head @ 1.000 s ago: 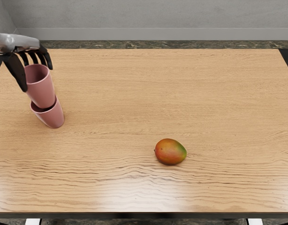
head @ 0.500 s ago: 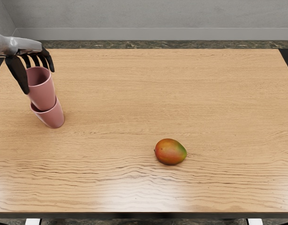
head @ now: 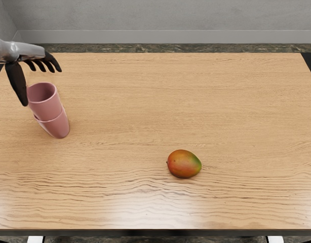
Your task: Pick up cup and place in cup with left hand
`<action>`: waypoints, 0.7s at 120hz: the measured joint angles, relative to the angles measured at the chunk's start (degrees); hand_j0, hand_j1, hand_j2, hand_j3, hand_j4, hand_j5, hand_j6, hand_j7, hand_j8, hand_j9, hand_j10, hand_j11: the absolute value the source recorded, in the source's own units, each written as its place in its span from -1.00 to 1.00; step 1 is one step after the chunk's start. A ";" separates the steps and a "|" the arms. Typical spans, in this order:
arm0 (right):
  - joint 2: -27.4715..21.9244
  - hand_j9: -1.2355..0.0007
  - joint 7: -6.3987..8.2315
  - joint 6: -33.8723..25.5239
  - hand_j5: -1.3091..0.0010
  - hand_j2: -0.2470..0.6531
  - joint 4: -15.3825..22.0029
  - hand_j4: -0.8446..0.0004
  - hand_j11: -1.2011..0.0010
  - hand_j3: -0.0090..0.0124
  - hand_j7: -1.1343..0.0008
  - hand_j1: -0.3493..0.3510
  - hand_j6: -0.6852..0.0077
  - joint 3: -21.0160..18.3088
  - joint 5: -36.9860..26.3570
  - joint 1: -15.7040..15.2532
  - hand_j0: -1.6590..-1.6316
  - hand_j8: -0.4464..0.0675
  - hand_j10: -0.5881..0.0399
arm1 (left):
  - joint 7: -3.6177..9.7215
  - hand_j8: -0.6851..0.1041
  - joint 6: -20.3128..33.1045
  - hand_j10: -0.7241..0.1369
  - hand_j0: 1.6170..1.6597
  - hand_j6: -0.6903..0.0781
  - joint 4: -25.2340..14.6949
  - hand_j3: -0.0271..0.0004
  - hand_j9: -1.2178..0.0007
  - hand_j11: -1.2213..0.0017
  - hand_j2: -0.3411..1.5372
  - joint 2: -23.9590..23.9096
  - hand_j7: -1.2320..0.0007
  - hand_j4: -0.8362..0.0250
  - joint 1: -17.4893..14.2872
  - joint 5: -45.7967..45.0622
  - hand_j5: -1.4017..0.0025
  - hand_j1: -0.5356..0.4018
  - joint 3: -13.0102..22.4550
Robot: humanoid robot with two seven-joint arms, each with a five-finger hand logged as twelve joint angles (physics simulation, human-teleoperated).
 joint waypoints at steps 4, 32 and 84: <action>0.00 0.94 0.00 0.00 0.94 -0.46 0.00 0.93 0.94 -0.16 0.94 -0.91 0.90 0.00 0.00 -0.01 -0.93 0.63 0.79 | 0.00 0.20 0.00 0.14 0.92 0.24 -0.09 0.97 0.51 0.51 -0.53 -0.08 0.51 0.40 0.23 -0.01 0.57 0.32 -0.01; 0.00 0.94 0.00 0.00 0.94 -0.46 0.06 0.93 0.94 -0.16 0.94 -0.91 0.90 0.00 0.01 -0.02 -0.93 0.63 0.79 | 0.00 0.55 0.00 0.50 0.92 0.61 -0.72 0.97 0.84 0.84 -0.60 -4.35 0.84 0.76 -1.74 -1.95 0.86 0.71 -0.29; 0.00 0.94 0.00 0.00 0.94 -0.46 0.16 0.93 0.94 -0.16 0.94 -0.91 0.90 0.00 0.02 -0.10 -0.93 0.63 0.79 | 0.00 0.71 -0.03 0.65 0.92 0.76 -5.78 0.97 0.98 0.98 -0.63 7.84 0.98 0.91 6.93 -49.97 0.98 0.87 -1.16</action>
